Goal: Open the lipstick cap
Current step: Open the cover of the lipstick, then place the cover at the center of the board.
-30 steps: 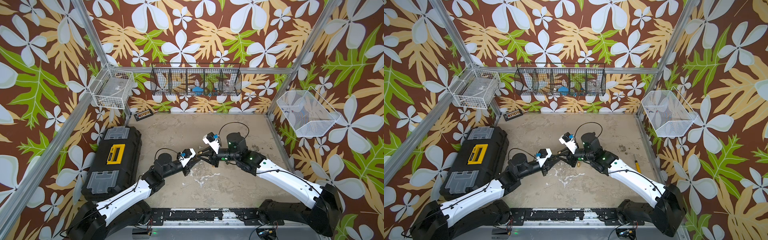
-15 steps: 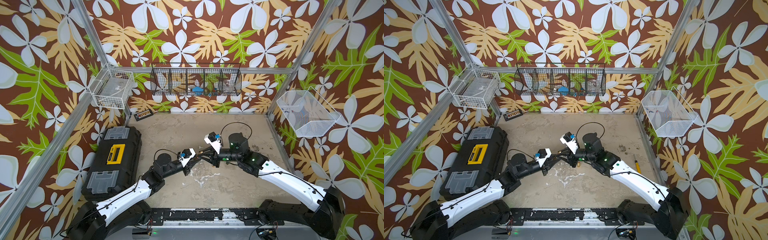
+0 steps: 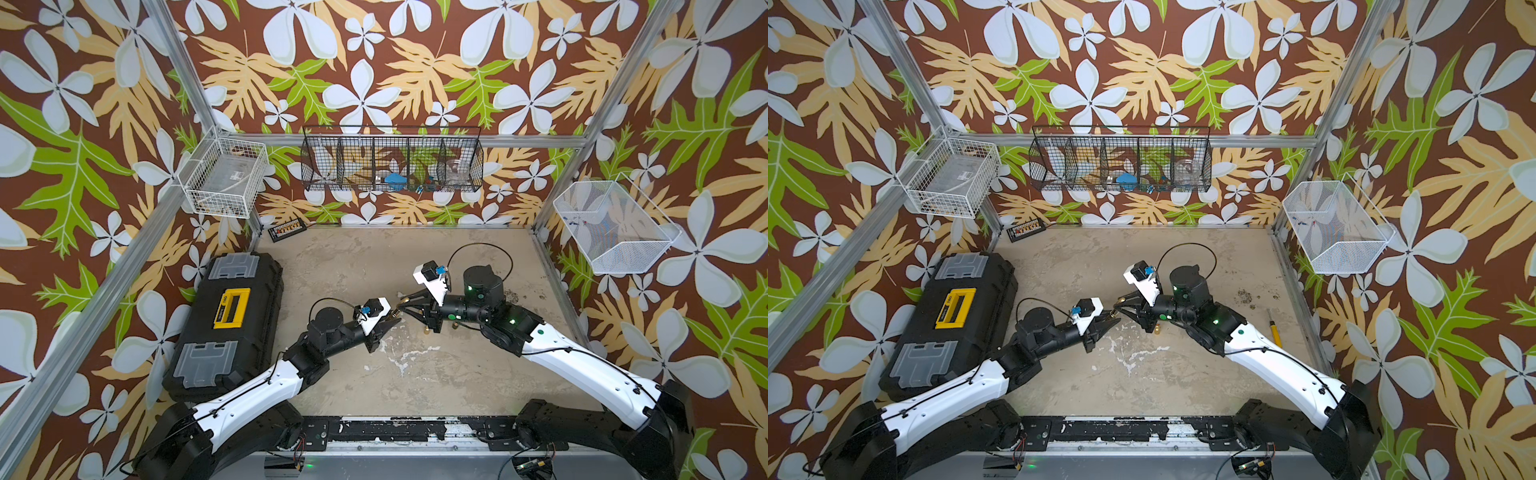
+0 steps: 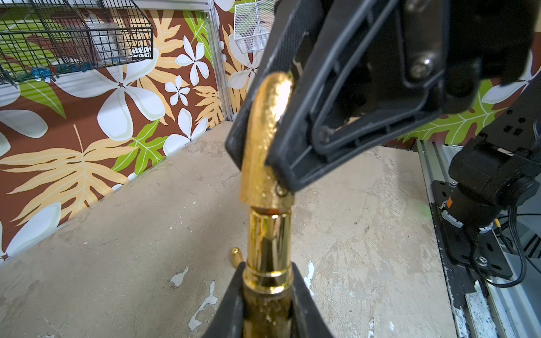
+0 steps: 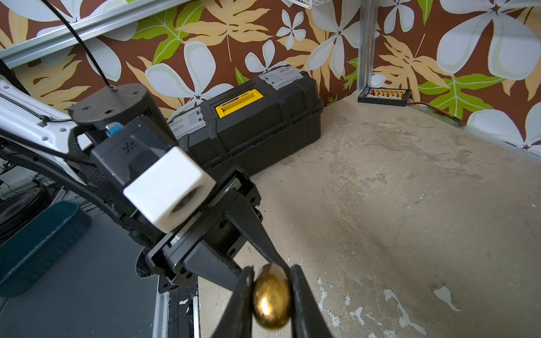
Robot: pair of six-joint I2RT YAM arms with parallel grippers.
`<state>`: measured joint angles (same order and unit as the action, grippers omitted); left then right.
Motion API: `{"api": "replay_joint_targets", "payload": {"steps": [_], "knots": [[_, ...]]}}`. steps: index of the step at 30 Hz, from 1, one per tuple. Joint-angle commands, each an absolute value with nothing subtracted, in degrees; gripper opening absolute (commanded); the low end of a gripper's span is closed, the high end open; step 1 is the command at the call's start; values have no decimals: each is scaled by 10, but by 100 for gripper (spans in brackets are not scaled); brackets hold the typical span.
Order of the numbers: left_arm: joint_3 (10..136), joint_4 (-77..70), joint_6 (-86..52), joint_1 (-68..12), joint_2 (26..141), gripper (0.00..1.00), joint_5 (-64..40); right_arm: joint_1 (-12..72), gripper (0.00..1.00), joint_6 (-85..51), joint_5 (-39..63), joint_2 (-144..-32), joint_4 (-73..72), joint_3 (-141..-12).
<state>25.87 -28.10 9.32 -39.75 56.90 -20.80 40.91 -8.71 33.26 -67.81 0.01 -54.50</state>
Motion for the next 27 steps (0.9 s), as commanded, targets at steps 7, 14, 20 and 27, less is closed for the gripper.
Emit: {"api": "replay_joint_targets", "payload": {"steps": [7, 14, 20, 27], "knots": [[246, -283, 86, -397, 550, 13, -147, 409, 21, -80, 256, -651, -16, -555], [202, -317, 69, -397, 479, 13, -5, 409, 21, -69, 208, -699, -4, -535], [189, -311, 76, -397, 431, 13, 69, 410, 21, -48, 170, -769, -11, -513], [178, -335, 73, -397, 408, 13, 54, 417, 21, -25, 146, -887, -60, -505]]}}
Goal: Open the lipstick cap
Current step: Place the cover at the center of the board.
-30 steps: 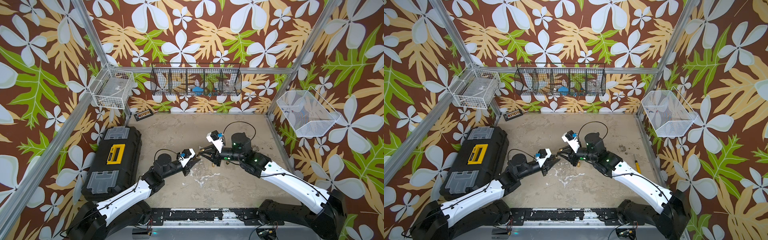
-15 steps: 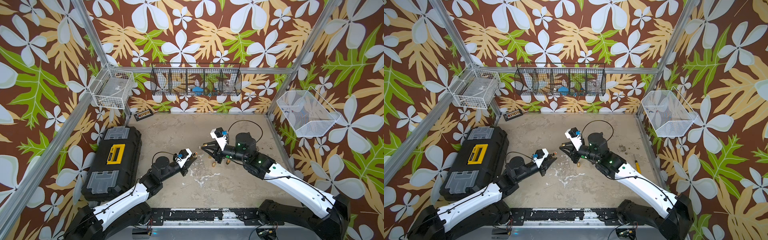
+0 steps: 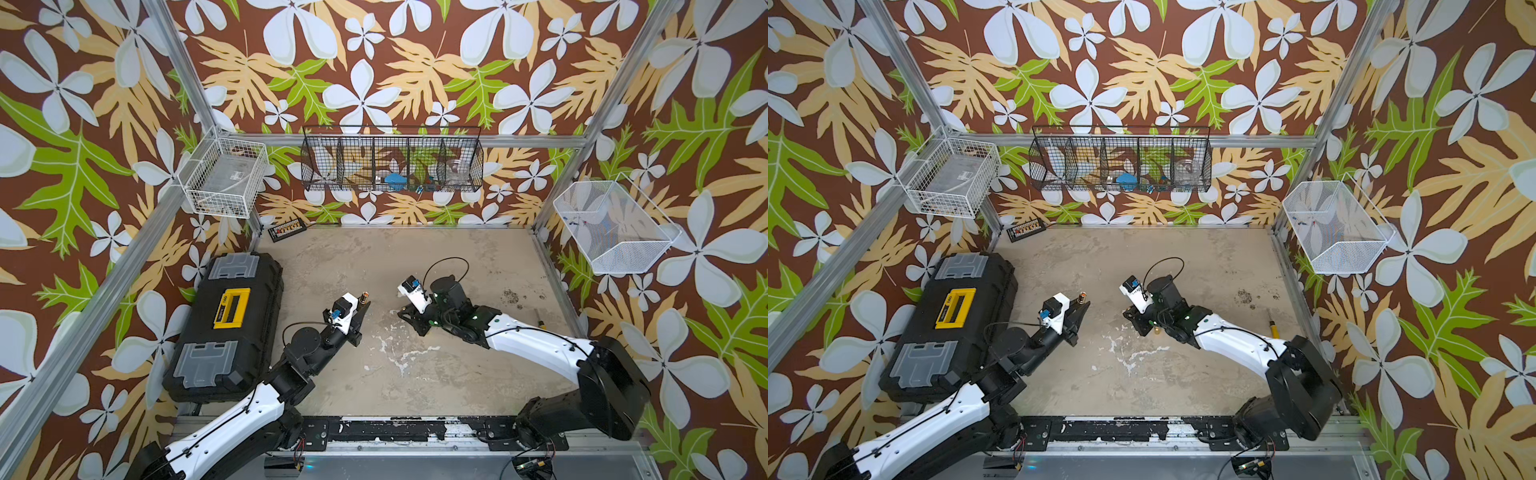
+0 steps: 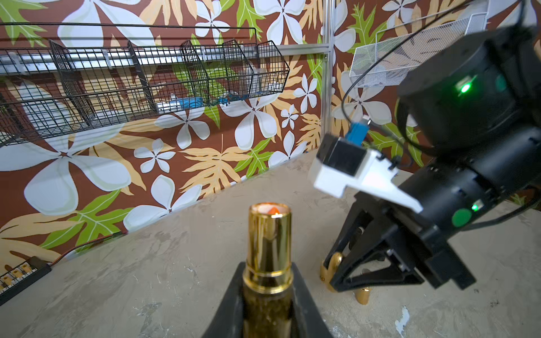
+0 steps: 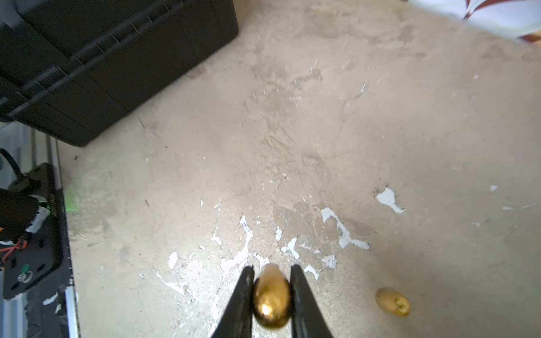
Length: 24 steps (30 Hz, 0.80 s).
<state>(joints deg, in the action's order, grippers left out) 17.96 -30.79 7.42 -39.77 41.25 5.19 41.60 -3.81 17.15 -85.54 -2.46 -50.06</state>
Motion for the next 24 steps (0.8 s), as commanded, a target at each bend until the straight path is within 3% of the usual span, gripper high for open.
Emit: {"api": "replay_joint_targets", "payload": {"steps": [1, 9, 24], "knots": [[178, -335, 73, -397, 405, 13, 54, 419, 21, -24, 142, -903, -64, -510], [169, -334, 68, -397, 383, 13, 67, 422, 21, -31, 84, -1029, -70, -559], [154, -346, 67, -397, 383, 14, 53, 423, 24, -45, 23, -1093, -81, -578]]}}
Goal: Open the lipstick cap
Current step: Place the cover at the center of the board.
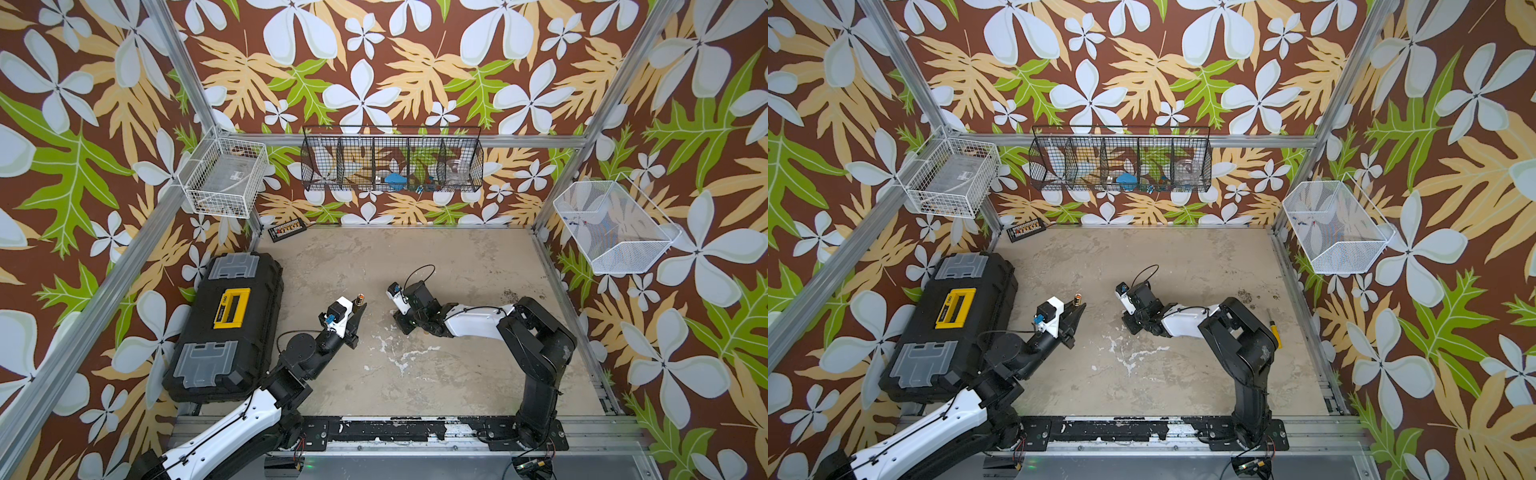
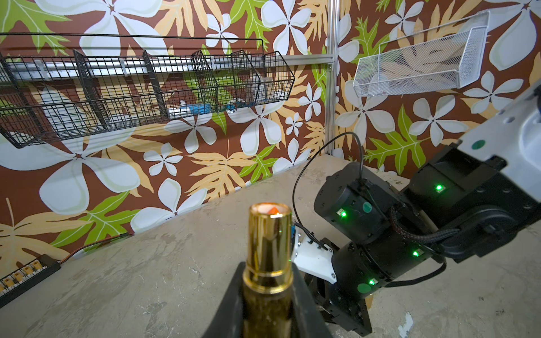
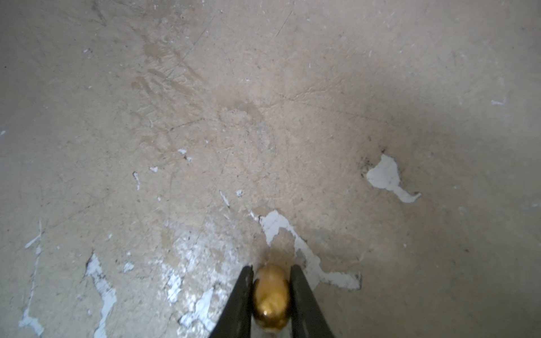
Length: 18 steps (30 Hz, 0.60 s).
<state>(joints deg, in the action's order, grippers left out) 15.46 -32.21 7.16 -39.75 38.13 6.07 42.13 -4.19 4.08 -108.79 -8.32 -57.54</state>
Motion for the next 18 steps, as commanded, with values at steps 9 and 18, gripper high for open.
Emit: {"api": "replay_joint_targets", "payload": {"steps": [9, 18], "knots": [[156, -345, 66, -397, 388, 14, 49, 425, 32, -40, 18, -1080, -73, -578], [155, -343, 64, -397, 392, 14, 47, 427, 41, -36, 21, -1048, -51, -591]]}}
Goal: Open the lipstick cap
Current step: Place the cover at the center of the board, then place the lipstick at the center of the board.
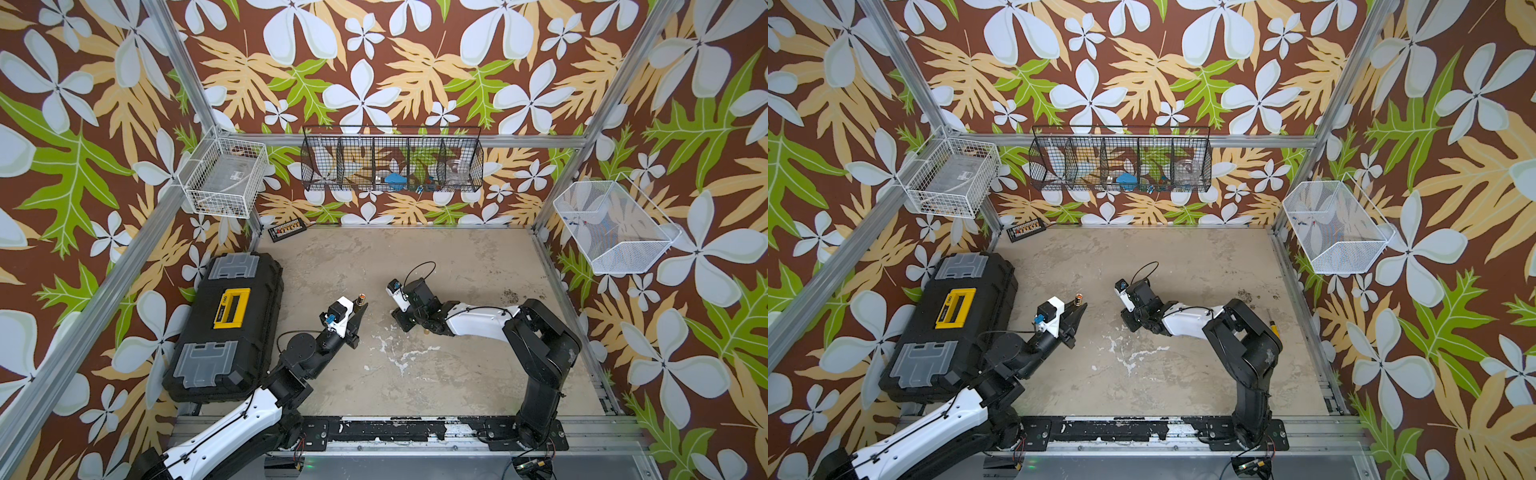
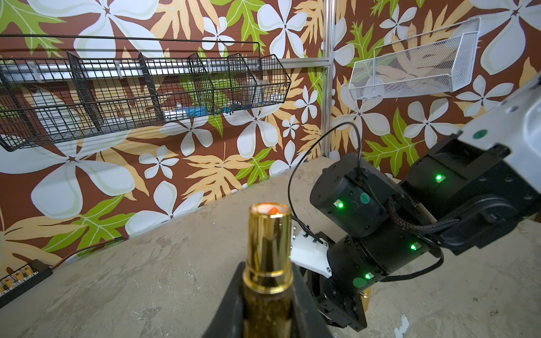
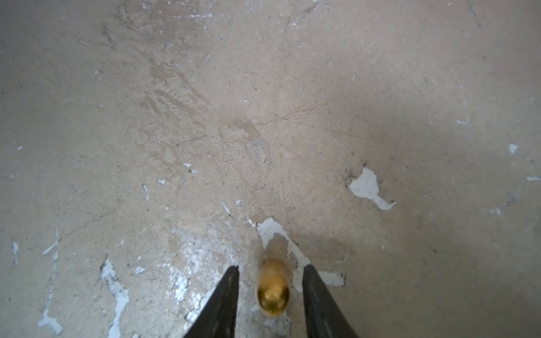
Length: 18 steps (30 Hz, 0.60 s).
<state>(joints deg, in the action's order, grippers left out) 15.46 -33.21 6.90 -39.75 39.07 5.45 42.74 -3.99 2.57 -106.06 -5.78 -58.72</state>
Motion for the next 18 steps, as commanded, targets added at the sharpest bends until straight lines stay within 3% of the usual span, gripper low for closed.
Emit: {"api": "replay_joint_targets", "payload": {"steps": [1, 6, 18], "knots": [[154, -343, 64, -397, 393, 14, 46, 428, 41, -37, 21, -1043, -49, -591], [156, -343, 62, -397, 397, 14, 41, 428, 45, -46, 16, -992, -52, -574], [151, -385, 99, -397, 429, 15, -73, 426, 43, -55, 76, -720, -201, -439]]}}
